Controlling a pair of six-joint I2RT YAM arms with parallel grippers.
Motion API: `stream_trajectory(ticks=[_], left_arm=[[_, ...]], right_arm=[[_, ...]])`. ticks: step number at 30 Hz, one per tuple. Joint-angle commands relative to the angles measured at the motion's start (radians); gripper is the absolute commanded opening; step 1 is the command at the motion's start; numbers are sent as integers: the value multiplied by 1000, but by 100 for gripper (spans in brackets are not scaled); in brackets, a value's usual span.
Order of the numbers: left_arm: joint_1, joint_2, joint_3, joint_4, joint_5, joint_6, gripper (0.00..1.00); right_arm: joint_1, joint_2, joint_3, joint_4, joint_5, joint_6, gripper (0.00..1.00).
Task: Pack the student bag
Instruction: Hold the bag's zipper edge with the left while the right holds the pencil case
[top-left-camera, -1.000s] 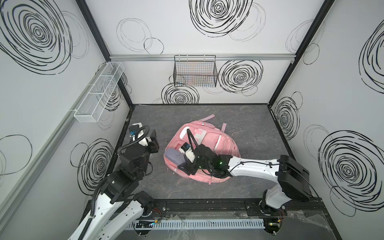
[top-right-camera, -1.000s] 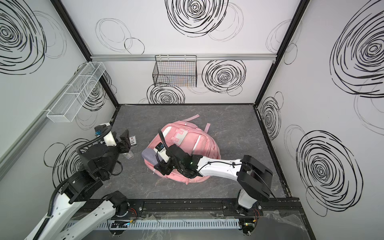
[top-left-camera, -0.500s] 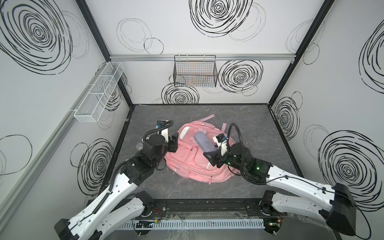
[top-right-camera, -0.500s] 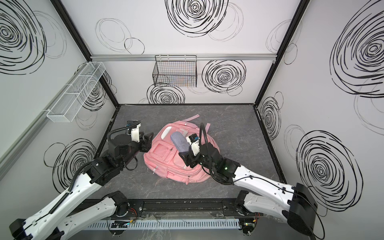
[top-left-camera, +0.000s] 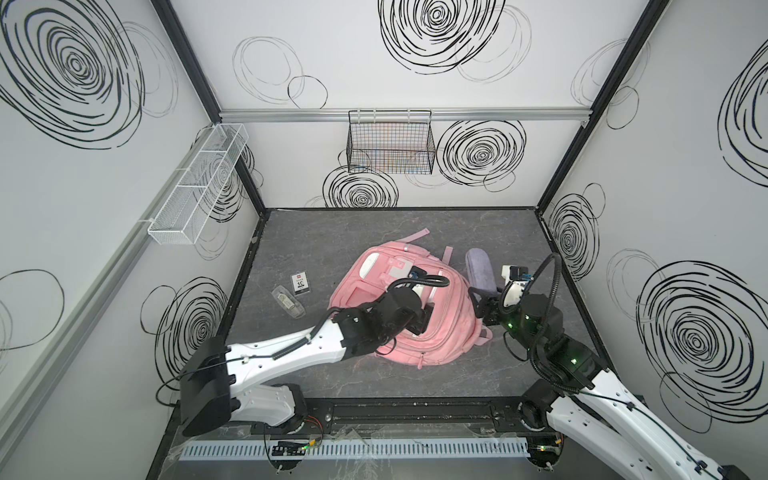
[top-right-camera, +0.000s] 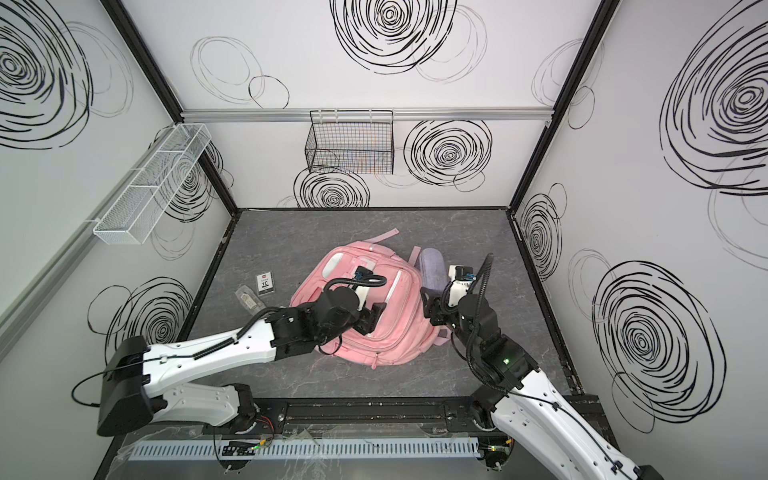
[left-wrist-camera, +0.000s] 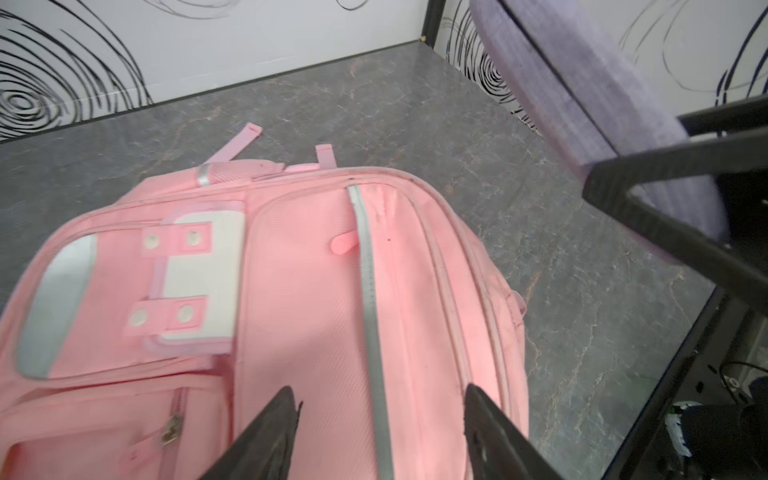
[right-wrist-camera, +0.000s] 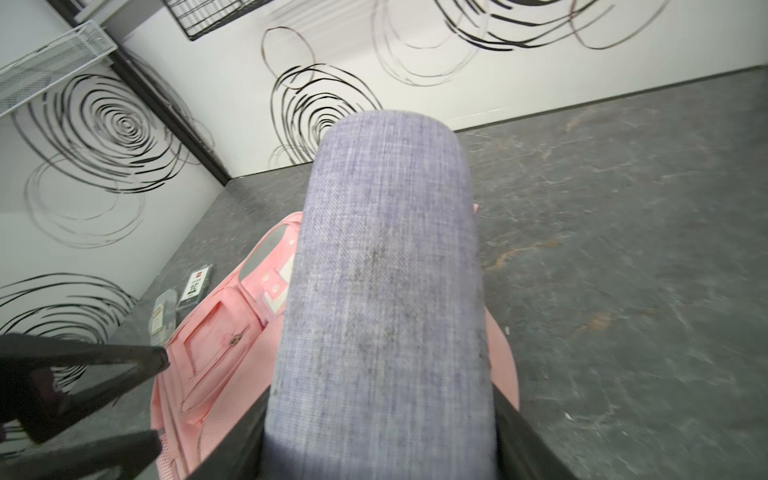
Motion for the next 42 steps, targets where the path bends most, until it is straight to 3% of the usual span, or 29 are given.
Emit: stream_trajectory(ticks=[1,8,16,21,28,33,42], left_arm=[[-44,94,94,53,1,-4,68],[-64,308,250,-52,-54,2,64],[-48,372,266,-50,-162,17,57],[-26,389,257,-52,-172,15,42],[-14,348,223,-20,-170,8,26],[9,284,192,15,-130,9,0],[62,123,134,60,-49,-25,0]], right_arm=[[-15,-30,41,-82,8,33,23],[-29,-75,56,-105,14,32,23],[-31,-104,51,-97,9,27,23],[-34,-125,44,-88,2,26,23],[-34,-107,39,-82,-6,28,23],[-35,-97,34,-76,-23,44,23],[-37,-67,52,-78,-44,54,23]])
